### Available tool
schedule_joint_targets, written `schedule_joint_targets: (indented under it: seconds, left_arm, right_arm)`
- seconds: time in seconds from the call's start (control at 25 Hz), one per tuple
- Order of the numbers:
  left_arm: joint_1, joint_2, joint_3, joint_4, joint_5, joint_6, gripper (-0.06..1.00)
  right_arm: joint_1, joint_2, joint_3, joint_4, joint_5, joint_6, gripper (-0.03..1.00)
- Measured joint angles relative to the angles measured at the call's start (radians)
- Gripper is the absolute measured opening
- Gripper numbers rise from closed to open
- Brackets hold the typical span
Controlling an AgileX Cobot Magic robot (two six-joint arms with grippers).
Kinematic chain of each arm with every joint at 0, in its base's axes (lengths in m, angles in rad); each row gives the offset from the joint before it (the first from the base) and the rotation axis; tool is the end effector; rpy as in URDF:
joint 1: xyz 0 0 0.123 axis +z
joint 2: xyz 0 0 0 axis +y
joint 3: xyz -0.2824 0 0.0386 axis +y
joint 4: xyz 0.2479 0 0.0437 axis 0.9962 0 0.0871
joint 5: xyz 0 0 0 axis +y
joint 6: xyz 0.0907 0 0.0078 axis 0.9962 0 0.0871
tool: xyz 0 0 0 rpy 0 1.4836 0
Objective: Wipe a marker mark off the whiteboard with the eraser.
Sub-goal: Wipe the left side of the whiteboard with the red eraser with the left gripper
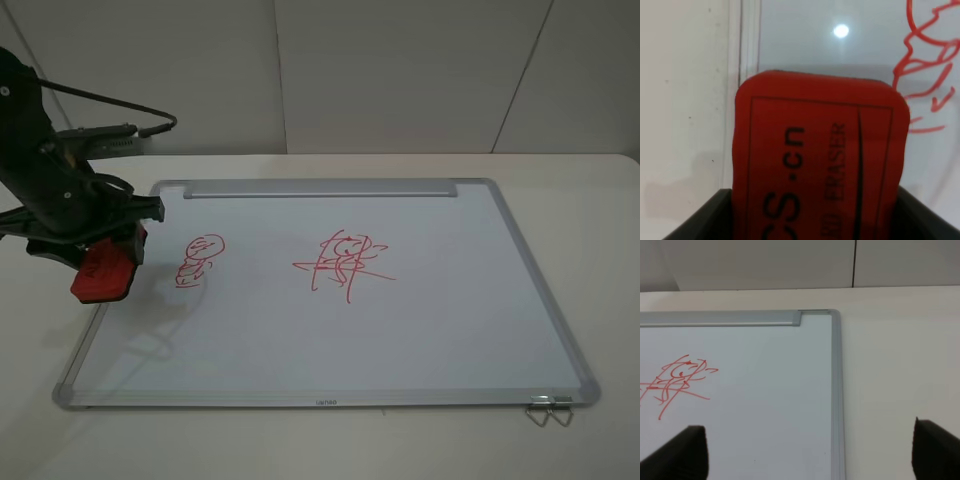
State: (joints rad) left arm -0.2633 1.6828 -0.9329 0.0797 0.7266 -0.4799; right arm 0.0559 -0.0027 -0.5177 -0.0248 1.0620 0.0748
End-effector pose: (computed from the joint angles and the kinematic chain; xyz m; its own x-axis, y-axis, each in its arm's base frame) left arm 0.2885 -0.0728 0.1729 -0.9690 -0.1608 -0.1874 -0.1586 0.9870 -0.0268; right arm -0.0073 -0.0024 0.2820 -0.4395 0.0382 -0.8974 -0.0089 0.9989 0.0468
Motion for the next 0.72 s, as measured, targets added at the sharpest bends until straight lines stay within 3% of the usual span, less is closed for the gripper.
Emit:
schedule_joint_targets:
  seconds: [0.12,0.36,0.72]
  left_arm:
    - [0.009,0.055,-0.084,-0.003,0.051,0.0,0.58]
    - [0.009,0.18,-0.189,-0.018,0.051,-0.003,0.58]
    - [0.005,0.27,-0.197,-0.023,-0.062,-0.006,0.58]
  right_arm:
    - [0.0,0.0,0.0,0.0,0.0,0.0,0.72]
    - [0.0,0.0,0.0,0.0,0.0,0.0,0.72]
    - [0.0,0.0,0.0,0.0,0.0,0.0,0.72]
